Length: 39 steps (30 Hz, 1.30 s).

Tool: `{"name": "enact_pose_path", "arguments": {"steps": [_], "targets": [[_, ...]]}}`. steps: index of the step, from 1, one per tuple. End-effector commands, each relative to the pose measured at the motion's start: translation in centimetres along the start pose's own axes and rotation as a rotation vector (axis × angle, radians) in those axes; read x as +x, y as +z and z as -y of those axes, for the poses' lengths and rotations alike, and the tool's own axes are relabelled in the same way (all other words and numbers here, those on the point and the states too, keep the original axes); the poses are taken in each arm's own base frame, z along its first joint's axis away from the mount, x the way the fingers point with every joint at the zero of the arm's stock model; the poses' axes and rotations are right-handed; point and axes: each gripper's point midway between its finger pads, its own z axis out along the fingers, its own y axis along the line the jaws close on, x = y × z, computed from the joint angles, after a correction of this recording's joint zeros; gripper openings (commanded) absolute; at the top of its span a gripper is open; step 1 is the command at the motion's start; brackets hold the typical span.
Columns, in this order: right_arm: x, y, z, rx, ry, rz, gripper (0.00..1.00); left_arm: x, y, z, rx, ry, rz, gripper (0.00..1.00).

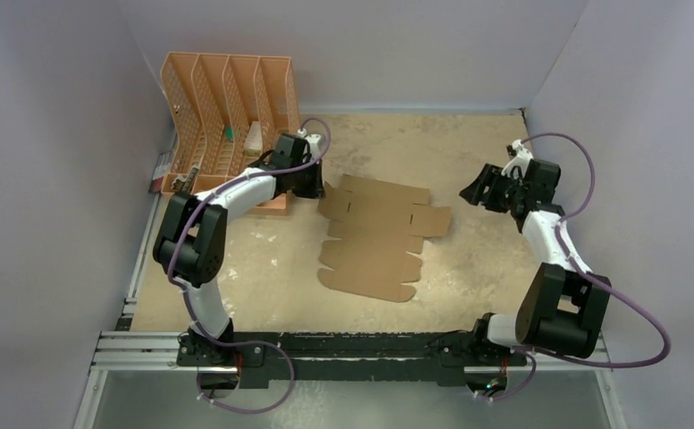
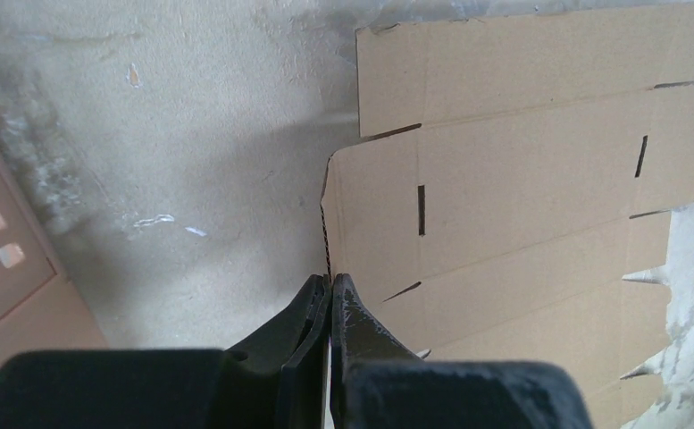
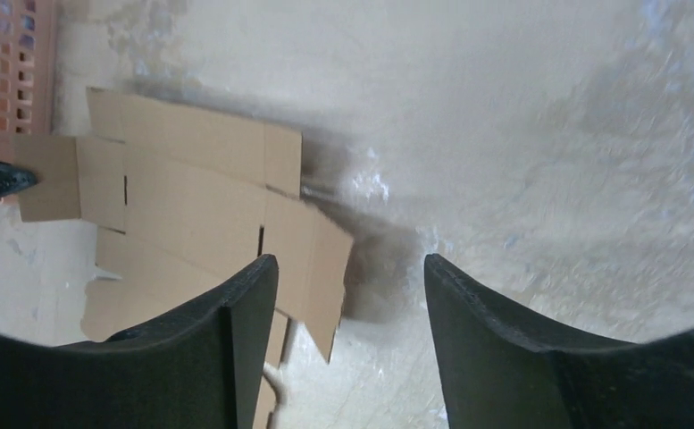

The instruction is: Fold the paper box

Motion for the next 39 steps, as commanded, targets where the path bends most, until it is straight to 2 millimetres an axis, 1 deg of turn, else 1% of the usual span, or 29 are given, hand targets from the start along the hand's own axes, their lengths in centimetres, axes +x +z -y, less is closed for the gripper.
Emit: {"name": "enact_pose_path", "arguments": {"steps": [1,4,6,9,11,13,18,22,26,28,31,34,39], "targets": [[-3.7,-0.4,-2.5,-0.01,-0.104,0.05,0.68,-2.3,-2.5,0.5,0.019,0.138,0.083,0.0],[-4.0,1.5,-5.7,-0.069,-0.223,0.019,0.78,-2.1,-3.1,1.2,0.042,0.171,0.107,0.0],[-3.8,2.8,-7.3,-0.124,-0.282,-0.026,0.8,-1.8,-3.2,1.5,0.05,0.191,0.105,0.0],[-3.9,4.6,-9.0,-0.209,-0.361,-0.082,0.82,-1.3,-3.1,2.1,0.067,0.217,0.092,0.0],[-4.1,5.9,-9.7,-0.255,-0.389,-0.105,0.82,-1.2,-3.2,2.6,0.087,0.223,0.091,0.0],[-3.5,7.5,-11.7,-0.336,-0.426,-0.142,0.82,-1.4,-3.3,2.7,0.091,0.229,0.096,0.0],[-1.8,10.4,-14.8,-0.498,-0.483,-0.251,0.8,-1.4,-3.3,2.6,0.083,0.242,0.092,0.0],[0.4,12.3,-15.6,-0.559,-0.487,-0.326,0.78,-1.4,-3.3,2.6,0.086,0.248,0.087,0.0],[2.1,13.1,-16.2,-0.617,-0.478,-0.383,0.74,-1.3,-3.3,2.6,0.088,0.252,0.083,0.0],[2.9,13.5,-16.2,-0.633,-0.48,-0.412,0.71,-1.3,-3.2,2.6,0.085,0.255,0.081,0.0],[4.2,14.0,-16.2,-0.653,-0.467,-0.458,0.65,-1.3,-3.2,2.5,0.084,0.258,0.077,0.0],[5.6,14.1,-16.4,-0.685,-0.458,-0.51,0.59,-1.4,-3.3,2.5,0.08,0.258,0.08,0.0],[7.0,13.9,-16.7,-0.714,-0.463,-0.549,0.45,-1.4,-3.2,2.4,0.074,0.258,0.08,0.0]]}}
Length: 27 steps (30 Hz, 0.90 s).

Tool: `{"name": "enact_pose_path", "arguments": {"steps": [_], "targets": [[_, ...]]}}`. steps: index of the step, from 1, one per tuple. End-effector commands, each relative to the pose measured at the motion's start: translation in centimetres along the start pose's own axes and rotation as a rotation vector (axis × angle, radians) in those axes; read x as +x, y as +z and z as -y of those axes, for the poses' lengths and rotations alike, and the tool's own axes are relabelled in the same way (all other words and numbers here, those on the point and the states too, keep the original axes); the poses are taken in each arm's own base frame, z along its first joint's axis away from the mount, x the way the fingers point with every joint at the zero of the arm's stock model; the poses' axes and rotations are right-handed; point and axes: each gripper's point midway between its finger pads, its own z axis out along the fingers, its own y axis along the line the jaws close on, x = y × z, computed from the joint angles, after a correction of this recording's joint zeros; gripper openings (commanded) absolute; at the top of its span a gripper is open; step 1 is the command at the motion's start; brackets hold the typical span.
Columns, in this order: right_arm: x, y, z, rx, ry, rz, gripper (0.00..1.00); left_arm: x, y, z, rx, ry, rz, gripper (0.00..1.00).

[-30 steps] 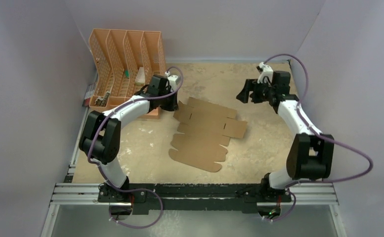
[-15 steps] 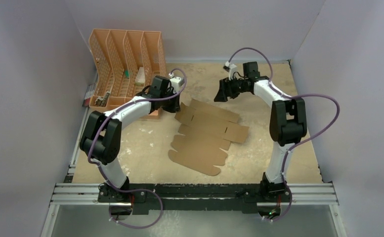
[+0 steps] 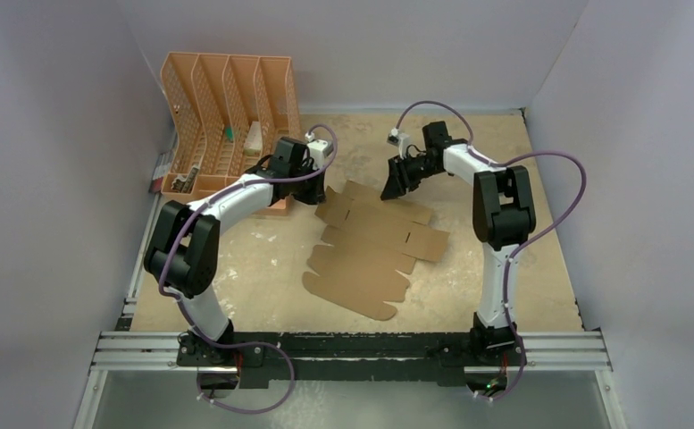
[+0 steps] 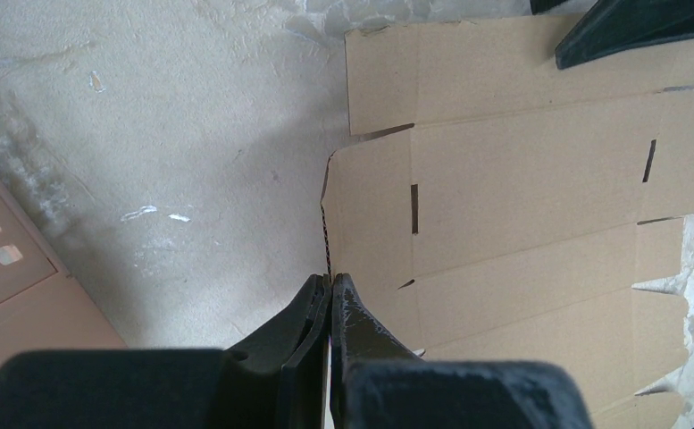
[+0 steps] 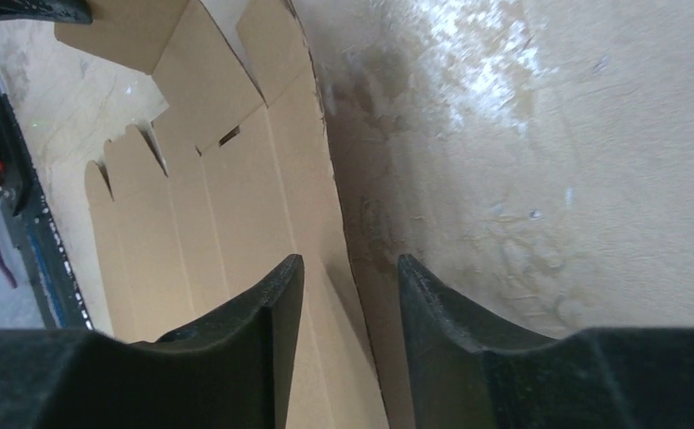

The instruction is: Fold the paper box

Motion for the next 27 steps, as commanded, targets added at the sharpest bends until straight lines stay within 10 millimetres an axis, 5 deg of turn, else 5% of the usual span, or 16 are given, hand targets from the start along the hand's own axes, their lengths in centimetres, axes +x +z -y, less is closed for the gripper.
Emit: {"name": "enact_pose_path", "arguments": {"steps": [1,11,19,27], "targets": [[-0.7,-0.2,-2.7,-0.086,-0.053,-0.007,0.43,-2.5,-1.2,0.5,0.008,0.052,0.072,0.0],[0.8,0.4,-3.1,-0.139,-0.048,-0.04,0.39,-2.7,-1.6,0.5,0.005,0.063,0.079,0.0],[0.0,-0.8,-3.6,-0.09,-0.096,-0.036,0.08,-2.8,-1.4,-0.7,-0.067,0.039,0.082,0.01],[-0.7,-2.4,-4.7,-0.022,-0.168,-0.027,0.0,-2.3,-0.9,-4.2,-0.25,-0.086,0.089,0.29]]}}
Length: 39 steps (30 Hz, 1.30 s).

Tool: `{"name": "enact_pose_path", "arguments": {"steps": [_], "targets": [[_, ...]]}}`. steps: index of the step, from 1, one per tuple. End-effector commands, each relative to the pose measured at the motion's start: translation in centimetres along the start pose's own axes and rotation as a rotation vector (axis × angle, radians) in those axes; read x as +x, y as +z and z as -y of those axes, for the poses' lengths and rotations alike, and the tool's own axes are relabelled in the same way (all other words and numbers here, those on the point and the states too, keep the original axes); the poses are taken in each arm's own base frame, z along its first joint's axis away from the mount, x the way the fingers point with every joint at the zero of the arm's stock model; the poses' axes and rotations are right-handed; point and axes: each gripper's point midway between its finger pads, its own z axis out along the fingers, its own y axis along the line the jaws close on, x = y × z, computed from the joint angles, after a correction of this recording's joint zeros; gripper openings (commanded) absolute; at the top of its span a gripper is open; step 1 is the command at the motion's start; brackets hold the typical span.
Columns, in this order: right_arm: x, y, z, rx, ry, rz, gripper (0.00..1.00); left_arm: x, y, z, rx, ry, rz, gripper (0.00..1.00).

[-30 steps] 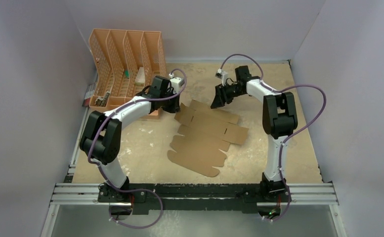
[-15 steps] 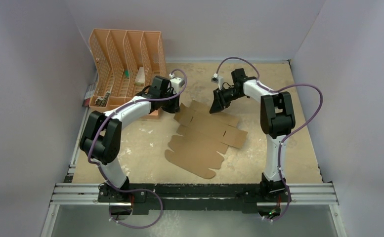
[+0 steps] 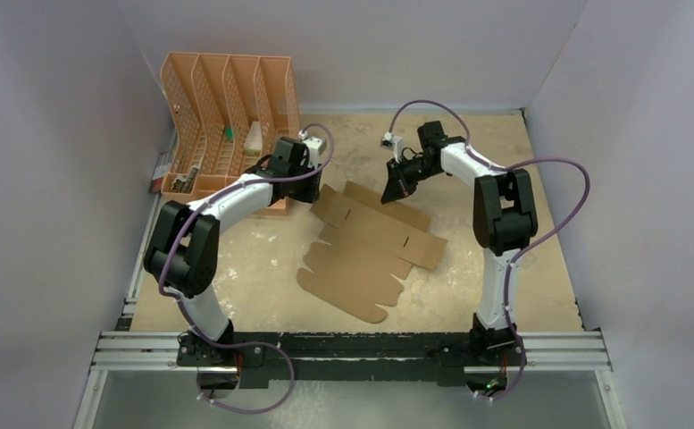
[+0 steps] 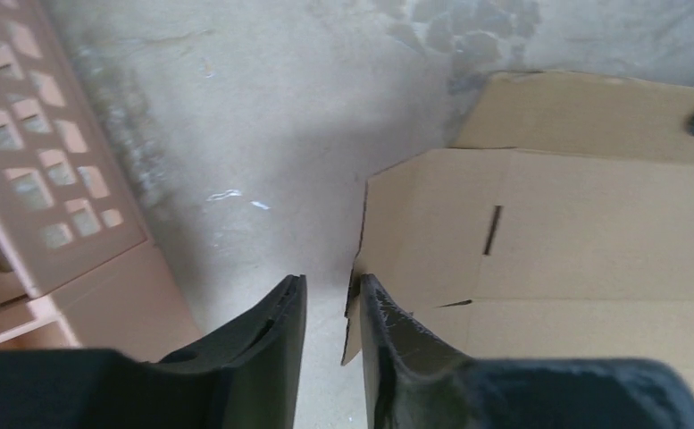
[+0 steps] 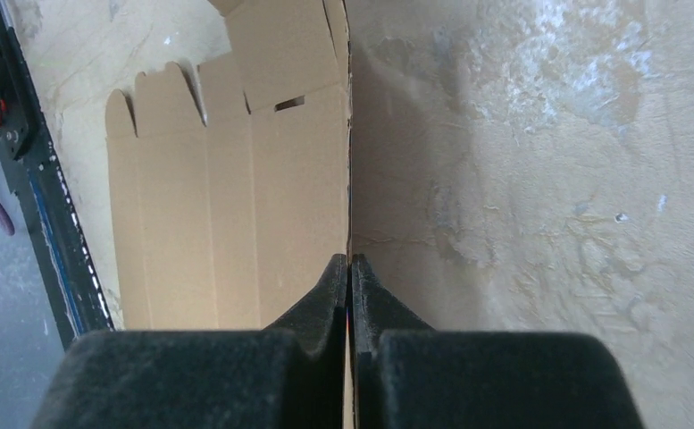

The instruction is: Fold the paper box

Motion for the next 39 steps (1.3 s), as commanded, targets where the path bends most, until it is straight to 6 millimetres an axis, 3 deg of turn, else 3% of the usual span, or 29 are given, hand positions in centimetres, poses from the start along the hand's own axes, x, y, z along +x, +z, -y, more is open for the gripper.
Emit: {"name": "enact_pose_path", "arguments": {"steps": [1,8,18,24,34,39], "targets": [[-2.3,-2.5,-2.1,0.049,-0.103,0.047,0.0,-1.9,-0.1,-1.9,-0.112,-0.089,0.068,0.31],[-2.8,-3.2,-3.2,0.055,-0.12,0.082,0.0,-1.2,0.6,-3.2,-0.2,-0.168,0.041,0.4],[-2.4,-3.7,-4.4,0.09,-0.174,0.086,0.0,-1.8,1.7,-1.9,-0.136,-0.226,0.05,0.51],[-2.4,-3.6,-3.7,0.251,-0.272,0.032,0.0,-2.9,1.9,-1.0,-0.094,-0.251,0.066,0.52],[-3.6,-4.4,-3.8,0.389,-0.369,0.01,0.0,-9.7,-4.6,2.4,0.068,-0.278,0.305,0.58],[-3.6,-4.4,-3.8,0.424,-0.394,-0.015,0.01,-12.2,-6.0,4.4,0.185,-0.268,0.392,0.62]]}}
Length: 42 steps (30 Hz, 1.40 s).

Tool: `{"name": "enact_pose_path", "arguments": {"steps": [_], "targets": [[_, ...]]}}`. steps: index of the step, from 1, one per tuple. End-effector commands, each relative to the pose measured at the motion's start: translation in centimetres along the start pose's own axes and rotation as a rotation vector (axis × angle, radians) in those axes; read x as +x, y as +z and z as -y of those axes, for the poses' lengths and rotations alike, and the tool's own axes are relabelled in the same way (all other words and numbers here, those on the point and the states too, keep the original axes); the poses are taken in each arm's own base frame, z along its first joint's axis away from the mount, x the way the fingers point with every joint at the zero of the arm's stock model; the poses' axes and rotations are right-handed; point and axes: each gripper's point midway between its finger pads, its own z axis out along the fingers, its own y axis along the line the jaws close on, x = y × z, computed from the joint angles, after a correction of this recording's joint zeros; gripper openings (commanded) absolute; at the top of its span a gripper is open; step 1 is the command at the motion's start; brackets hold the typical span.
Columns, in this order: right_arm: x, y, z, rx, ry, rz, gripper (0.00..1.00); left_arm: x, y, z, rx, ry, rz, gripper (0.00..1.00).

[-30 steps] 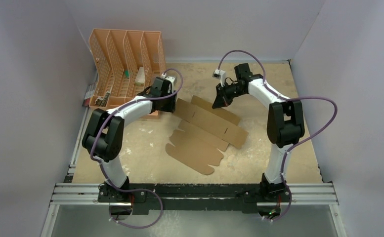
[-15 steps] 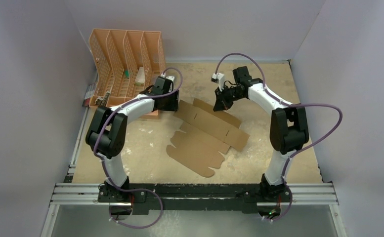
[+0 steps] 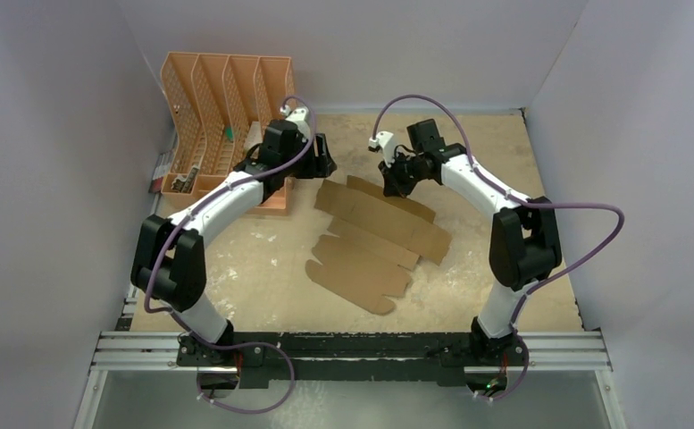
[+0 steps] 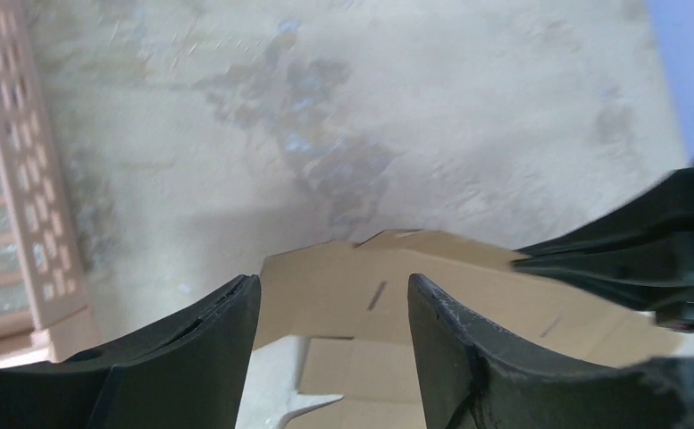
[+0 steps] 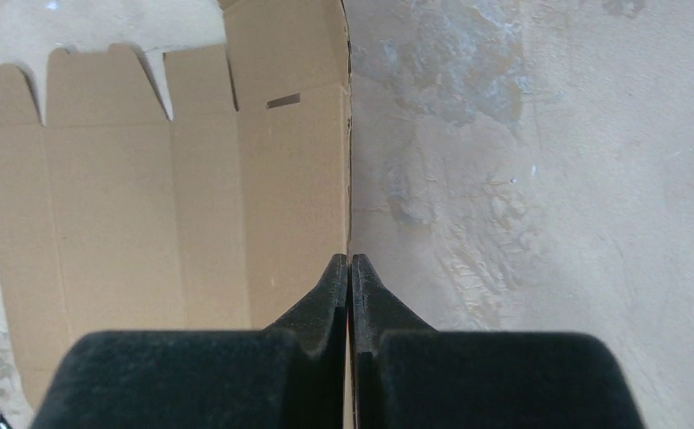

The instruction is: Fold the paper box

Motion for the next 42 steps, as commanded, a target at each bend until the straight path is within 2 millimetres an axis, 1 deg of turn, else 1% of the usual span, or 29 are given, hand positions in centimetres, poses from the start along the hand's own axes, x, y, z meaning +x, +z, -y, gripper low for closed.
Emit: {"name": "enact_pose_path", "arguments": {"steps": [1,2,3,4,11,14,17,20,23,26,27,32,35,39,42], "targets": [[-1.2,-1.3,0.6,0.081,-0.074,0.007,0.0,-4.4,-1.1,3.9,0.17,-0.019,0.135,0.62],[-1.2,-1.3,0.6,0.09,-0.082,0.004,0.0,-4.3,-0.8,4.1,0.182,-0.033,0.127,0.62],[-1.2,-1.3,0.7,0.103,-0.09,-0.001,0.0,-4.9,-0.5,4.6,0.208,-0.041,0.147,0.62],[-1.1,-1.4,0.7,0.112,-0.097,-0.004,0.0,-5.0,-0.1,5.0,0.227,-0.053,0.147,0.61],[-1.1,-1.3,0.6,0.136,-0.117,-0.011,0.0,-5.2,3.6,6.5,0.324,-0.148,0.106,0.52],[-1.1,-1.2,0.5,0.147,-0.128,-0.019,0.0,-4.9,5.1,6.5,0.332,-0.178,0.081,0.47],[-1.2,-1.2,0.7,0.161,-0.13,-0.019,0.0,-3.9,6.3,6.5,0.342,-0.219,0.036,0.42],[-1.2,-1.1,0.9,0.181,-0.128,-0.016,0.0,-3.2,6.1,7.0,0.364,-0.269,0.02,0.4],[-1.5,-1.3,1.1,0.204,-0.125,0.002,0.0,-1.8,6.0,7.2,0.369,-0.309,-0.008,0.39],[-2.0,-1.6,1.1,0.219,-0.125,0.032,0.0,0.1,6.1,6.4,0.332,-0.346,-0.032,0.4],[-2.2,-1.7,1.1,0.224,-0.126,0.041,0.0,0.5,6.0,6.4,0.33,-0.356,-0.033,0.4],[-2.4,-1.7,1.0,0.238,-0.126,0.054,0.0,2.0,5.6,7.2,0.338,-0.349,-0.058,0.42],[-2.3,-1.6,1.0,0.248,-0.122,0.051,0.0,2.3,5.2,8.1,0.366,-0.361,-0.074,0.42],[-2.0,-1.5,1.2,0.273,-0.115,0.046,0.0,2.0,3.6,10.2,0.413,-0.36,-0.064,0.42],[-2.0,-1.4,1.1,0.29,-0.112,0.055,0.0,2.3,2.9,11.3,0.44,-0.378,-0.066,0.42]]}}
